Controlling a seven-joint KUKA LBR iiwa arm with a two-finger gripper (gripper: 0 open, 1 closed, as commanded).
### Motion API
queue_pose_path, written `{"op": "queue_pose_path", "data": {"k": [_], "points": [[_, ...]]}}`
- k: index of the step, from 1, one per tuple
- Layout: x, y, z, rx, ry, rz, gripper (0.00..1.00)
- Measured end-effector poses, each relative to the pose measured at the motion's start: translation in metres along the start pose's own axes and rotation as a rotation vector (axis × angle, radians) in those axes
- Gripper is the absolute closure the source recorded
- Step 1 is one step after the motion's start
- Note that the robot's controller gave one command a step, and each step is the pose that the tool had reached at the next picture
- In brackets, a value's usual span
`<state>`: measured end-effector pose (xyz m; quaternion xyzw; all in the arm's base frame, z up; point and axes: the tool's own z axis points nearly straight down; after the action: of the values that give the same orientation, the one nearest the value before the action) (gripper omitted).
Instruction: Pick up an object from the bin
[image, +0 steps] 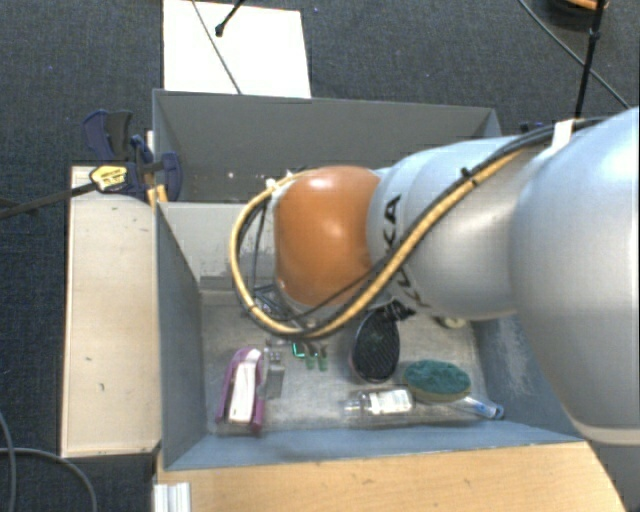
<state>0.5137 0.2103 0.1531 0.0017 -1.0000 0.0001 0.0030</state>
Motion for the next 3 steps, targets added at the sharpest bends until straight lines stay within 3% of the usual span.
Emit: {"op": "queue_pose_path", "data": {"k": [1, 2, 3], "points": [[0.006, 0.006, 0.082, 0.000, -0.013, -0.669, 0.00], [0.032, 0.036, 0.083, 0.003, -0.005, -1.092, 0.00], [0.032, 0.035, 0.083, 0.002, -0.002, -1.083, 1.00]]}}
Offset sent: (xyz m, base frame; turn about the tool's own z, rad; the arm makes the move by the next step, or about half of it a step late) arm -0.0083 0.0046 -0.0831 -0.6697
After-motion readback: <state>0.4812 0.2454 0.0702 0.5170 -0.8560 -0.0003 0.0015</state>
